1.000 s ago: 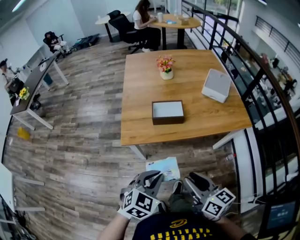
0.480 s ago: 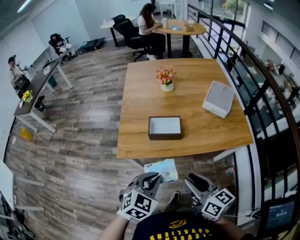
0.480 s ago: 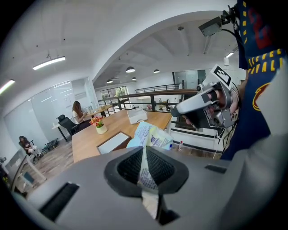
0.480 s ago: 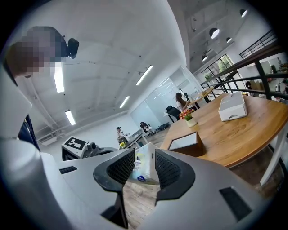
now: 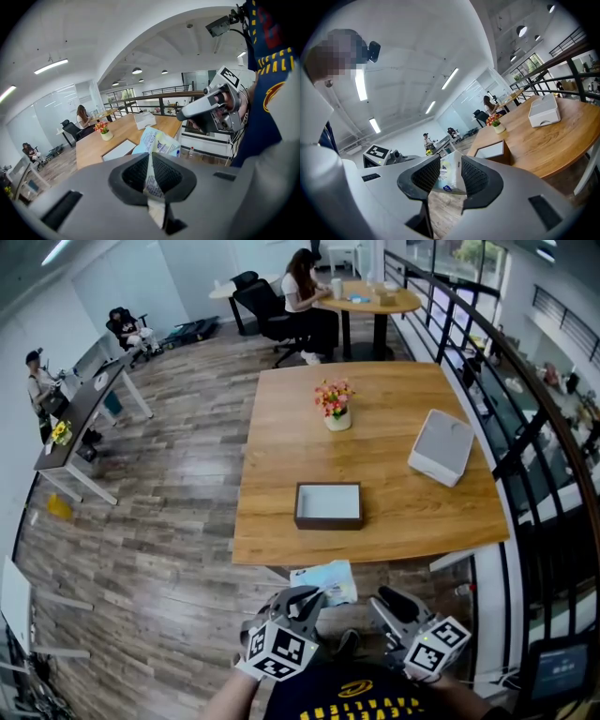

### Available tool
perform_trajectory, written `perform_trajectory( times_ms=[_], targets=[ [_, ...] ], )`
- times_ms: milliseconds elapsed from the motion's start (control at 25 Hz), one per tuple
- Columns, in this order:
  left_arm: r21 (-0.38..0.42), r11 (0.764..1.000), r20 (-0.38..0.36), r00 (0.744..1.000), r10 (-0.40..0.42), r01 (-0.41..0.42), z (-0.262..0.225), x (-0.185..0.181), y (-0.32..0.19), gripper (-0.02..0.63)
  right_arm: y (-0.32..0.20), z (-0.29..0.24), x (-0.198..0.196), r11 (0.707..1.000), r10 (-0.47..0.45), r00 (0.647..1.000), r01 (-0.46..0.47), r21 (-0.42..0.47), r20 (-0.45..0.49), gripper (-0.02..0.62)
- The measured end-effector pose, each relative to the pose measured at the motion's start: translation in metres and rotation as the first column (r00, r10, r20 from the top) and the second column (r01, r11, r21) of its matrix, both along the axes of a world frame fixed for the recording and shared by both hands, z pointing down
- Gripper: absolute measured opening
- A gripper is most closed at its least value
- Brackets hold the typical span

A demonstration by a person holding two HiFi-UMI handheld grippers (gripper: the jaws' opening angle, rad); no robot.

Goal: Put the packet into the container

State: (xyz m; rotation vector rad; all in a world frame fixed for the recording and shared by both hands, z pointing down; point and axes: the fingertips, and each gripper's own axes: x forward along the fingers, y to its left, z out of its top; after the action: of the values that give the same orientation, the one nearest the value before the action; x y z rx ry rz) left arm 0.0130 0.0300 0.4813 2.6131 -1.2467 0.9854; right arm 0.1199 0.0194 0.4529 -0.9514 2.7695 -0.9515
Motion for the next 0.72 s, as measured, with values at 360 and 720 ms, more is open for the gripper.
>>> perform_trajectory(
  times_ms=[360, 720],
  targets=[
    [-0.017, 1.0, 0.0, 1.0, 0.018, -0.018, 0.006, -0.007, -0.028, 0.017, -0.027, 0.003, -0.004, 1.0, 0.023, 1.0, -0.023, -0.013, -0.011, 0.144],
    [-0.024, 0.997, -0.009, 0.998, 0.07, -0.07, 0.011, -0.02, -0.072, 0.017, -0.066, 0.007, -0.017, 0.997, 0.071, 0.997, -0.071, -0.027, -0.031, 0.144]
  ],
)
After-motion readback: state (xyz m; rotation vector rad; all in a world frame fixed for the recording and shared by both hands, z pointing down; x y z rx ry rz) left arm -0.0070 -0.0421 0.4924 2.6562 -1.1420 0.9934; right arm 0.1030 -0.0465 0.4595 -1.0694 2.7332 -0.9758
